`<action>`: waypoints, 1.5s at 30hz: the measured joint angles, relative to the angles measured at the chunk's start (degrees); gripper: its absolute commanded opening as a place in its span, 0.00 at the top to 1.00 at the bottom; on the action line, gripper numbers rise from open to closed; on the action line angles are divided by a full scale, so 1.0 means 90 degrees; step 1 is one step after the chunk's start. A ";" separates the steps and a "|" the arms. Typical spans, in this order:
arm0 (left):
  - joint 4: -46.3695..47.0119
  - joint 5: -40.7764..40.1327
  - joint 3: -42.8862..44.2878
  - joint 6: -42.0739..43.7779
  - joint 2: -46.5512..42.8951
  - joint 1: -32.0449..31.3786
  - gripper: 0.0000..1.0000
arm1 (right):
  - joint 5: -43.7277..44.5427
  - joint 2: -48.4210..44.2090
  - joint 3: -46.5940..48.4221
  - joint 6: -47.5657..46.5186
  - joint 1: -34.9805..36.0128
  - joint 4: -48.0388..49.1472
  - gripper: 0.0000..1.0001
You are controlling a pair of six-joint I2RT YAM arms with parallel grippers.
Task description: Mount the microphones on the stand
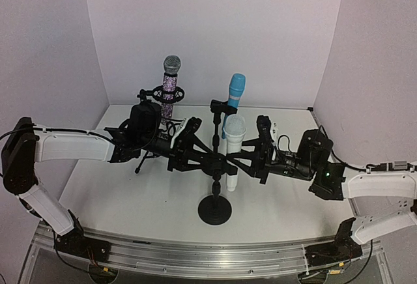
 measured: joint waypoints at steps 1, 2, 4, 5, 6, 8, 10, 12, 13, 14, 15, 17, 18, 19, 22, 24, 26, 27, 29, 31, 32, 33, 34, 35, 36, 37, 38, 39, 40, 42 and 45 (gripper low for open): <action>0.0040 0.0001 -0.0023 -0.0011 0.0000 -0.0001 1.00 | 0.0014 0.0015 -0.0008 0.0007 0.0010 0.0040 1.00; 0.0087 0.0002 -0.0045 -0.0015 0.0000 -0.0002 1.00 | 0.0022 0.0025 -0.0014 0.0012 0.0018 0.0068 1.00; 0.0139 -0.0001 -0.0065 -0.0016 0.0000 -0.0006 1.00 | 0.0039 0.0034 -0.0040 0.0022 0.0027 0.0134 1.00; 0.0157 -0.0001 -0.0073 -0.0016 0.0000 -0.0010 1.00 | 0.0054 0.0033 -0.0059 0.0026 0.0036 0.0169 1.00; 0.0173 0.0000 -0.0081 -0.0016 0.0000 -0.0014 0.94 | 0.0067 0.0032 -0.0075 0.0030 0.0044 0.0199 1.00; 0.0184 0.0002 -0.0086 -0.0016 0.0000 -0.0027 0.71 | 0.0100 0.0006 -0.0126 0.0046 0.0061 0.0239 1.00; 0.0185 0.0006 -0.0086 -0.0014 0.0000 -0.0050 0.56 | 0.0138 -0.0052 -0.0185 0.0050 0.0086 0.0262 1.00; 0.0185 0.0005 -0.0087 -0.0012 0.0000 -0.0084 0.42 | 0.0165 -0.0102 -0.0231 0.0043 0.0109 0.0261 1.00; 0.0186 0.0003 -0.0089 -0.0011 0.0000 -0.0102 0.38 | 0.0175 -0.0121 -0.0248 0.0038 0.0117 0.0260 1.00; 0.0211 0.0010 -0.0089 -0.0007 0.0000 -0.0128 0.34 | 0.0182 -0.0126 -0.0251 0.0025 0.0128 0.0265 1.00; 0.0233 0.0017 -0.0089 -0.0018 0.0000 -0.0169 0.30 | 0.0196 -0.0126 -0.0251 0.0019 0.0141 0.0267 1.00; 0.0272 0.0028 -0.0089 -0.0023 0.0000 -0.0250 0.24 | 0.0199 -0.0126 -0.0251 0.0010 0.0150 0.0266 1.00; 0.0283 0.0030 -0.0089 0.0001 0.0000 -0.0282 0.22 | 0.0199 -0.0126 -0.0251 0.0003 0.0154 0.0265 1.00; 0.0283 0.0043 -0.0089 0.0000 -0.0001 -0.0294 0.21 | 0.0197 -0.0126 -0.0251 -0.0005 0.0155 0.0264 1.00; 0.0280 0.0056 -0.0091 0.0004 -0.0002 -0.0297 0.14 | 0.0199 -0.0137 -0.0251 -0.0015 0.0158 0.0247 1.00; 0.0283 0.0017 -0.0096 0.0015 -0.0004 -0.0285 0.09 | 0.0196 -0.0155 -0.0251 -0.0023 0.0158 0.0213 1.00; 0.0294 -0.0031 -0.0135 0.0010 -0.0021 -0.0270 0.06 | 0.0199 -0.0176 -0.0251 -0.0025 0.0158 0.0182 0.96; 0.0325 -0.0084 -0.0194 0.0000 -0.0047 -0.0254 0.05 | 0.0199 -0.0183 -0.0251 -0.0024 0.0158 0.0164 0.90; 0.0349 -0.0168 -0.0303 -0.0017 -0.0091 -0.0225 0.03 | 0.0206 -0.0200 -0.0249 -0.0013 0.0158 0.0136 0.80; 0.0376 -0.0236 -0.0372 -0.0023 -0.0111 -0.0181 0.03 | 0.0226 -0.0211 -0.0248 -0.0006 0.0158 0.0111 0.73; 0.0395 -0.0265 -0.0385 -0.0023 -0.0117 -0.0159 0.03 | 0.0239 -0.0223 -0.0248 -0.0006 0.0158 0.0094 0.70; 0.0404 -0.0285 -0.0387 -0.0023 -0.0124 -0.0144 0.03 | 0.0255 -0.0241 -0.0248 -0.0006 0.0158 0.0064 0.66; 0.0420 -0.0296 -0.0388 -0.0023 -0.0131 -0.0130 0.03 | 0.0272 -0.0263 -0.0248 -0.0003 0.0158 0.0030 0.61; 0.0441 -0.0312 -0.0389 -0.0021 -0.0139 -0.0117 0.03 | 0.0290 -0.0290 -0.0248 0.0007 0.0158 -0.0012 0.57; 0.0449 -0.0322 -0.0390 -0.0021 -0.0150 -0.0112 0.03 | 0.0309 -0.0316 -0.0248 0.0004 0.0160 -0.0061 0.54; 0.0453 -0.0328 -0.0390 -0.0021 -0.0162 -0.0110 0.03 | 0.0327 -0.0342 -0.0248 0.0011 0.0163 -0.0120 0.51; 0.0455 -0.0328 -0.0392 -0.0020 -0.0176 -0.0112 0.03 | 0.0346 -0.0368 -0.0248 0.0040 0.0171 -0.0208 0.47; 0.0455 -0.0328 -0.0392 -0.0018 -0.0188 -0.0112 0.03 | 0.0367 -0.0394 -0.0248 0.0041 0.0180 -0.0302 0.45; 0.0460 -0.0328 -0.0399 -0.0018 -0.0203 -0.0112 0.03 | 0.0389 -0.0414 -0.0248 0.0045 0.0183 -0.0373 0.44; 0.0484 -0.0328 -0.0454 -0.0018 -0.0241 -0.0112 0.03 | 0.0441 -0.0461 -0.0248 0.0064 0.0183 -0.0501 0.34; 0.0508 -0.0334 -0.0518 -0.0031 -0.0255 -0.0112 0.03 | 0.0513 -0.0536 -0.0248 0.0073 0.0183 -0.0671 0.15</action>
